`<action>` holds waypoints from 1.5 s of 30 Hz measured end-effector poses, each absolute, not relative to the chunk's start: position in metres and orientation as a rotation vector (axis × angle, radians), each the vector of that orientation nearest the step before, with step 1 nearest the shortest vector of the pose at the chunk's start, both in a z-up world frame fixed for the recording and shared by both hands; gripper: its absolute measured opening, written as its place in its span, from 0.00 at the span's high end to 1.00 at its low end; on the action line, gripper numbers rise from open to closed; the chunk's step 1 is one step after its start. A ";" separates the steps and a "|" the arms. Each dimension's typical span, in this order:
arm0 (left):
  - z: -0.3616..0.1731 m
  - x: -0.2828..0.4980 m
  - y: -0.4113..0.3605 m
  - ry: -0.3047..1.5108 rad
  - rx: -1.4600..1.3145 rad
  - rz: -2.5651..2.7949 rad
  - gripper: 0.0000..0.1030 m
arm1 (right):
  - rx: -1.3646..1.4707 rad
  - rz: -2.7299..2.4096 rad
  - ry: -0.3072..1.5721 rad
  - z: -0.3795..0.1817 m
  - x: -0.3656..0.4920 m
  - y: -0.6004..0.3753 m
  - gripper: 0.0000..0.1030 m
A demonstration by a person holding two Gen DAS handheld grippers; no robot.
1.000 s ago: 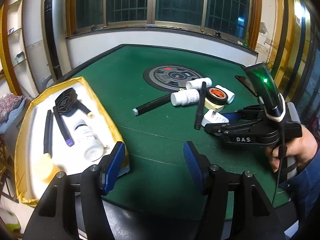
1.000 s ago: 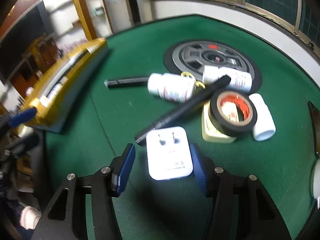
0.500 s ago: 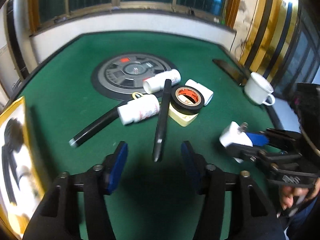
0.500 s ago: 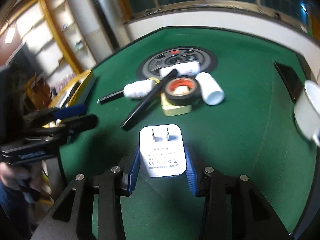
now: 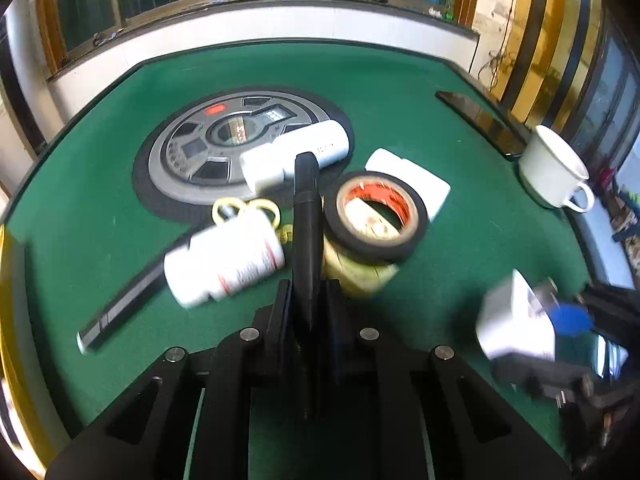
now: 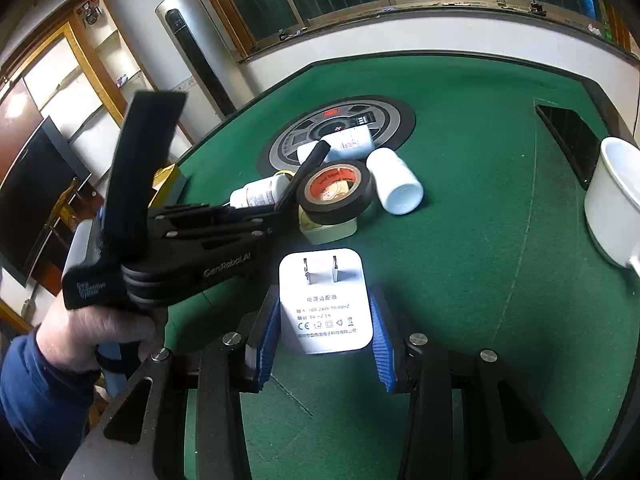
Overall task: Organize rigid objects
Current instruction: 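Grasp a black marker with the left tool while the right tool grasps the white plug adapter, then carry the black marker with the left tool while the right tool carries the plug adapter to the tray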
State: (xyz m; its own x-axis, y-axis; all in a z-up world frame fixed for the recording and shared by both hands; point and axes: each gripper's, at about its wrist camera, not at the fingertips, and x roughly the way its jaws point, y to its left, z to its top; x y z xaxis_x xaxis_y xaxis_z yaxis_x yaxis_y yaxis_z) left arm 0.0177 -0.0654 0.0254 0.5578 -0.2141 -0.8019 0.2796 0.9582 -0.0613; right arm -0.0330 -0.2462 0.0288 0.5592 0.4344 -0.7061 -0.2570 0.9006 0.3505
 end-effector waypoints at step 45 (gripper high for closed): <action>0.078 -0.127 0.084 0.590 -0.006 0.060 0.87 | 0.048 0.655 0.764 0.078 -0.062 -0.072 0.64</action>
State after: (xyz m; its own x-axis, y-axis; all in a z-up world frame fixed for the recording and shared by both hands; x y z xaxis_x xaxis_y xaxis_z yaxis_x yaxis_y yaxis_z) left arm -0.1274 0.0842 0.0784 0.8294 0.0548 -0.5559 -0.0581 0.9982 0.0117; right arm -0.0620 -0.0722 0.0782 0.5354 0.5663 -0.6266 -0.5324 0.8022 0.2700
